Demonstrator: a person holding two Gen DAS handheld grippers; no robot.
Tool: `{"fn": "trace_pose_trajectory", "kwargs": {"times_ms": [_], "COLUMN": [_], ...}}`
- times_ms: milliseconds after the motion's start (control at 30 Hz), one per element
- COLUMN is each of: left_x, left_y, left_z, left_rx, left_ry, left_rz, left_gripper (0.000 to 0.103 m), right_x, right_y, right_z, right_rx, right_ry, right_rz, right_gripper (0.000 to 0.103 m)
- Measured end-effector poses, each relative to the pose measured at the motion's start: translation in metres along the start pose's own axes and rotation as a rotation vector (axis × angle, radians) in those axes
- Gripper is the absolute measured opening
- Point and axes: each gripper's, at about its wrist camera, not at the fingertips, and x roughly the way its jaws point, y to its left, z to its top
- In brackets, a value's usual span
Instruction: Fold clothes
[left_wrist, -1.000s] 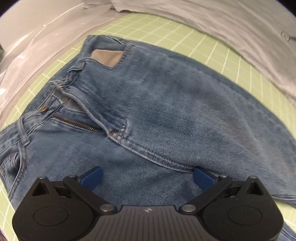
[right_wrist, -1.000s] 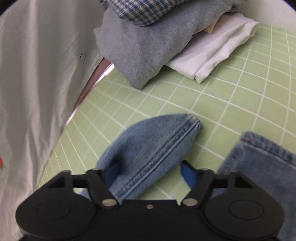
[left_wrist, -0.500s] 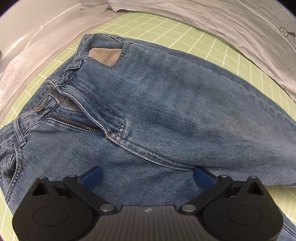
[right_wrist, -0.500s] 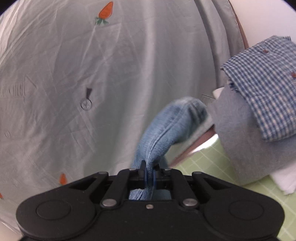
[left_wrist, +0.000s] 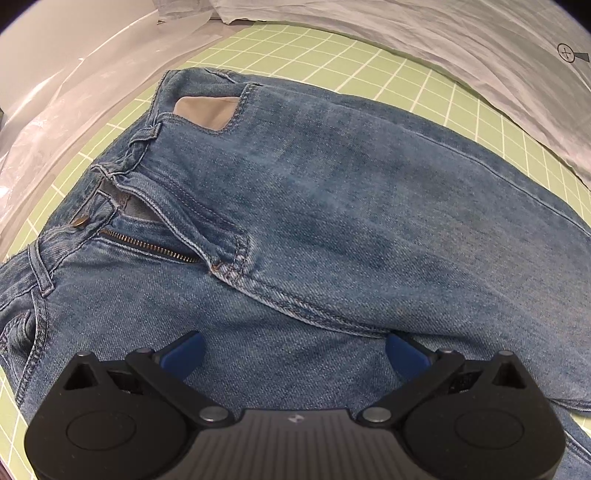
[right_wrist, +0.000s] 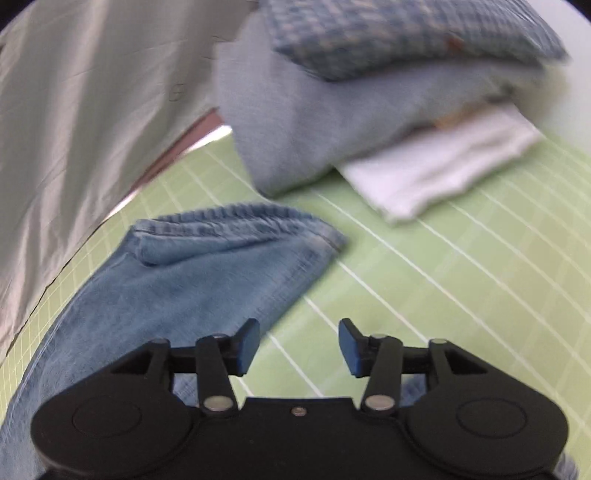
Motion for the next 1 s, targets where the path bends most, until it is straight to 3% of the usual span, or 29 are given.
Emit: {"fn": "trace_pose_trajectory", "kwargs": {"times_ms": [267,400,467,767,1000], "left_x": [0.002,0.002,0.002,0.001,0.000], "left_y": [-0.001,-0.001,-0.001,-0.003,-0.001], "left_z": [0.006,0.008,0.009,0.012,0.013], "left_rx": [-0.006,-0.008,-0.011,-0.013,-0.018], "left_ry": [0.014,0.026,0.032,0.044,0.052], "left_rz": [0.003,0.004,0.005,0.006,0.008], "left_gripper": [0.103,0.103,0.103,0.103,0.103], "right_x": [0.043,0.074,0.084,0.119,0.142], "right_y": [0.083,0.098,0.101,0.108,0.119], "right_z": [0.015,0.035,0.045,0.083,0.103], "right_rx": [-0.323,-0.338,-0.322,-0.367,-0.375], "right_ry": [0.013,0.051,0.057,0.061,0.158], "right_rz": [0.101,0.124,0.152,0.013,-0.020], "right_gripper": [0.065,0.067,0.077,0.077,0.103]}}
